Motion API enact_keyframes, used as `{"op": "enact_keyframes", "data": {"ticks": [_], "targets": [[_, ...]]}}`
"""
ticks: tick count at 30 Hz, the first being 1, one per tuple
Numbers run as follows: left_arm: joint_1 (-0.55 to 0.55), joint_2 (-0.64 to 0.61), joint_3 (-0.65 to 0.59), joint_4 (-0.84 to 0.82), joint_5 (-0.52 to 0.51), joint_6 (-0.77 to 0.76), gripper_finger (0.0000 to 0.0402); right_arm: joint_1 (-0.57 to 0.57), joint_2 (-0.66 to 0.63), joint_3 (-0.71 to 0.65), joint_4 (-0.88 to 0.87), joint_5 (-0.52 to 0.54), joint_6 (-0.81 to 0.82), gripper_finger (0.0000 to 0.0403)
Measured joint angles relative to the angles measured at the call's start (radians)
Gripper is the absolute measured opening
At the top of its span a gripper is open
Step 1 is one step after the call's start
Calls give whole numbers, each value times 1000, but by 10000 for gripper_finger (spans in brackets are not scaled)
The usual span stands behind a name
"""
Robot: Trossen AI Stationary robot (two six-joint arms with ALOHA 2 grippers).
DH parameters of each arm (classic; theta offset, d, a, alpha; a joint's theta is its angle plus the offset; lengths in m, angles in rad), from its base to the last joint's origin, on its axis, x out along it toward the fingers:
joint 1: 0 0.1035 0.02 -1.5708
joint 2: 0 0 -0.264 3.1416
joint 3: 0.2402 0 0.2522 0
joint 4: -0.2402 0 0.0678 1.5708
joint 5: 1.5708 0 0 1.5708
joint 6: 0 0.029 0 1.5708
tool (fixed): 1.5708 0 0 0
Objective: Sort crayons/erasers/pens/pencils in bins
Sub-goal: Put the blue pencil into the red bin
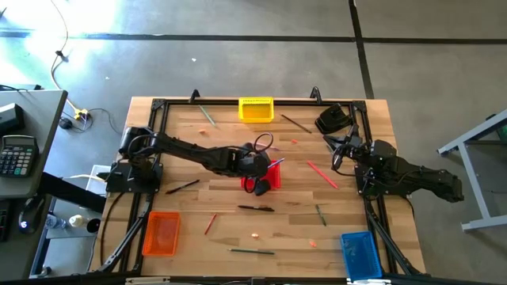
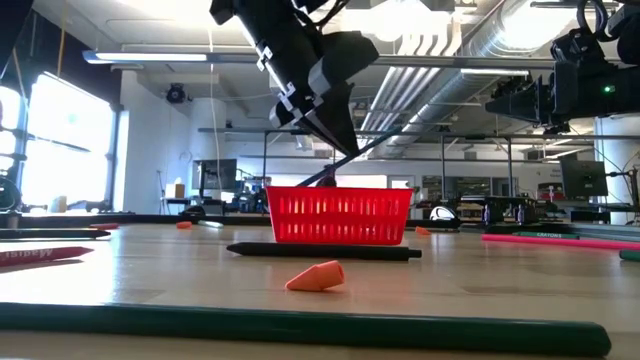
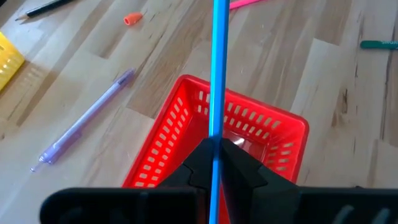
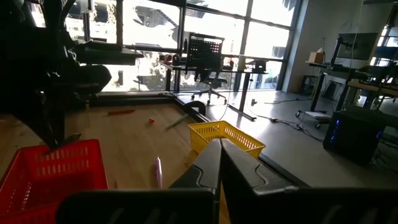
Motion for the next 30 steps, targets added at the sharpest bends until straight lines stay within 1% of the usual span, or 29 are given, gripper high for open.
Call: {"op": "enact_keyframes", "data": {"ticks": [8, 14, 22, 30], "targets": [[0, 29, 0, 5, -1, 9, 14, 0, 0, 0, 0, 0, 0, 0], [-6, 68, 0, 3, 12, -15, 14, 0, 0, 0, 1, 0, 0, 0], [-4, 68, 0, 6, 7, -81, 14, 0, 0, 0, 0, 0, 0, 0], [-4, 68, 0, 5, 7, -101, 14, 0, 0, 0, 0, 0, 0, 0]]}}
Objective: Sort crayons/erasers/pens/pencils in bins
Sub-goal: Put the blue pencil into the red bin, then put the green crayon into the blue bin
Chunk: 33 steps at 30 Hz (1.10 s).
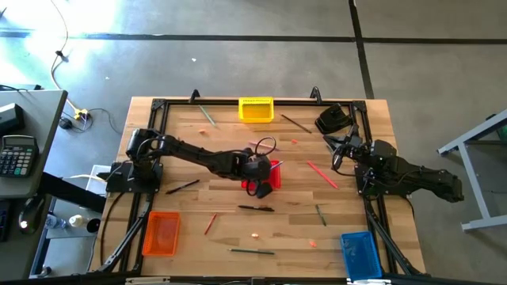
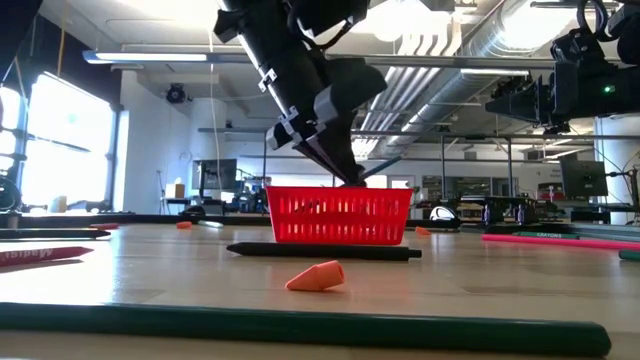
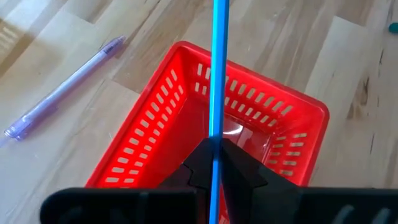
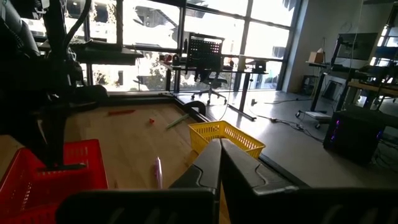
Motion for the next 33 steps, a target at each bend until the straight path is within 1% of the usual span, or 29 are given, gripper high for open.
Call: {"op": "enact_keyframes", "data": {"ticks": [14, 20, 26, 30, 33], "targets": [[0, 29, 0, -4, -1, -67, 19, 0, 0, 0, 0, 0, 0, 0], [4, 28, 0, -17, 0, -73, 44, 0, 0, 0, 0, 0, 0, 0], [14, 28, 0, -72, 0, -71, 76, 0, 0, 0, 0, 0, 0, 0], [14, -10, 0, -109, -16, 13, 81, 0, 0, 0, 0, 0, 0, 0], [13, -56, 1, -117, -59, 85, 64, 0, 0, 0, 0, 0, 0, 0]]}}
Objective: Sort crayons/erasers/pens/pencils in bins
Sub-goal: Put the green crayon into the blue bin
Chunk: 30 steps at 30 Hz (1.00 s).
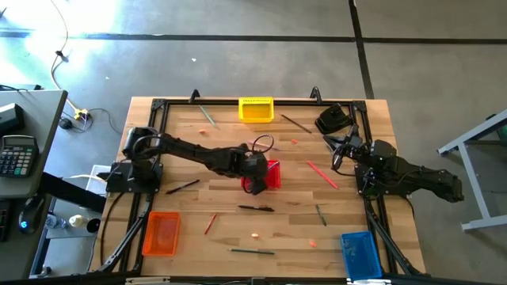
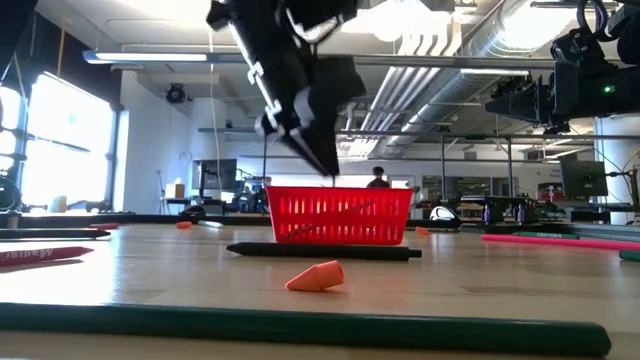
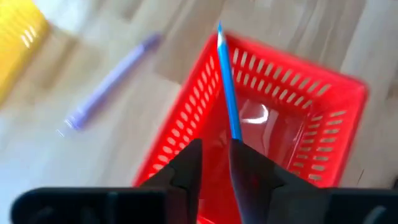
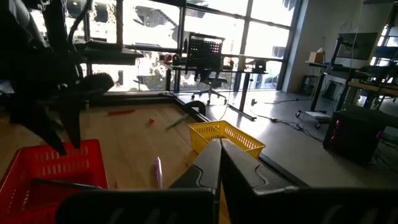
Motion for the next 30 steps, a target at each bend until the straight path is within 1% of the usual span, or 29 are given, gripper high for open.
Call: {"op": "enact_keyframes", "data": {"ticks": [3, 5, 8, 12, 16, 19, 22, 27, 30], "targets": [[3, -43, 0, 18, -20, 102, 30, 0, 0, 0, 0, 0, 0, 0], [10, -63, -1, 57, -6, 180, 9, 0, 0, 0, 0, 0, 0, 0], [38, -88, -47, 162, 72, 271, 6, 0, 0, 0, 0, 0, 0, 0], [94, -105, -121, 350, 223, 347, 1, 0, 0, 0, 0, 0, 0, 0], [139, -105, -183, 506, 343, 397, 1, 0, 0, 0, 0, 0, 0, 0], [162, -105, -241, 623, 394, 424, 1, 0, 0, 0, 0, 0, 0, 0], [177, -104, -305, 794, 450, 426, 0, 0, 0, 0, 0, 0, 0, 0], [171, -104, -411, 1086, 575, 430, 0, 0, 0, 0, 0, 0, 0, 0], [157, -104, -438, 1159, 608, 418, 0, 0, 0, 0, 0, 0, 0, 0]]}}
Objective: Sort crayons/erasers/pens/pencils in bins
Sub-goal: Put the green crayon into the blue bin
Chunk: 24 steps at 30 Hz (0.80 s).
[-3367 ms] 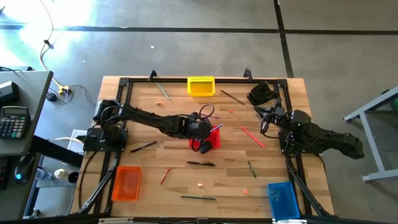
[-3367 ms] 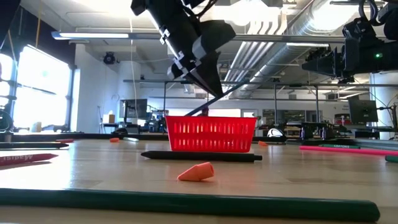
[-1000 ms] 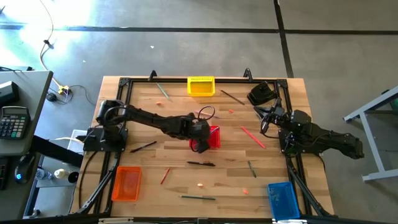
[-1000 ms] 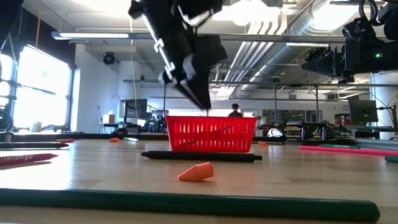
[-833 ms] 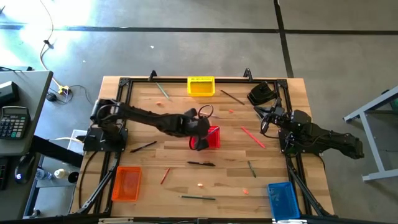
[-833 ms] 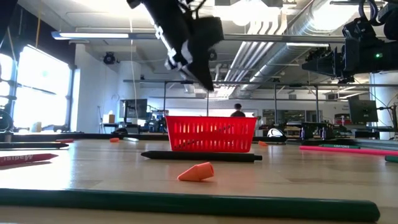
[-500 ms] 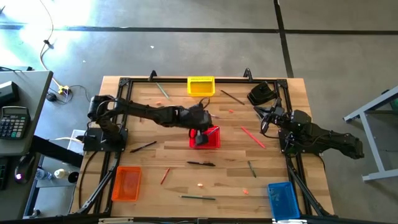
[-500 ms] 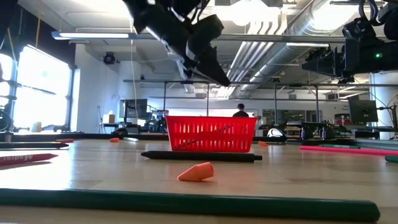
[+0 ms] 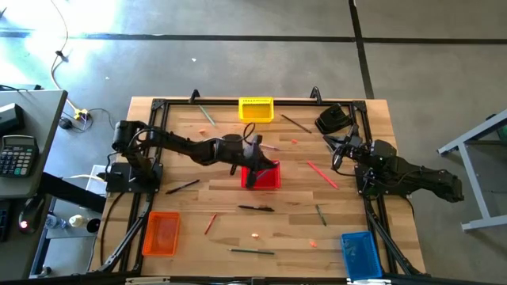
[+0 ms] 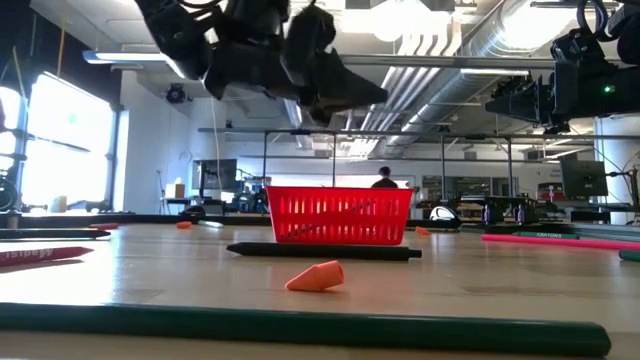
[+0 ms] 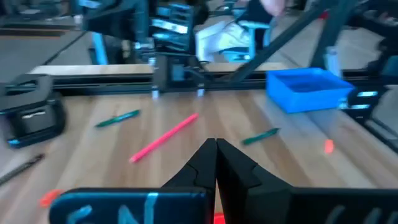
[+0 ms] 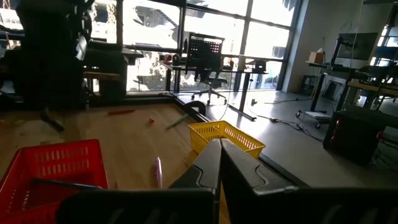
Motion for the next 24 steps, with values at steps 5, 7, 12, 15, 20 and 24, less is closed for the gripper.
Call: {"op": "enact_keyframes", "data": {"ticks": [5, 7, 12, 15, 20, 24], "targets": [[-22, -17, 0, 44, 31, -21, 2, 0, 0, 0, 0, 0, 0, 0], [-35, -18, 1, 80, 35, -26, 6, 0, 0, 0, 0, 0, 0, 0], [-65, -18, 1, 112, 41, -45, 16, 0, 0, 0, 0, 0, 0, 0], [-75, -18, 1, 109, 40, -39, 19, 0, 0, 0, 0, 0, 0, 0], [-75, -36, 1, 123, 43, -76, 13, 0, 0, 0, 0, 0, 0, 0], [-66, -34, 1, 125, 40, -79, 8, 0, 0, 0, 0, 0, 0, 0]]}}
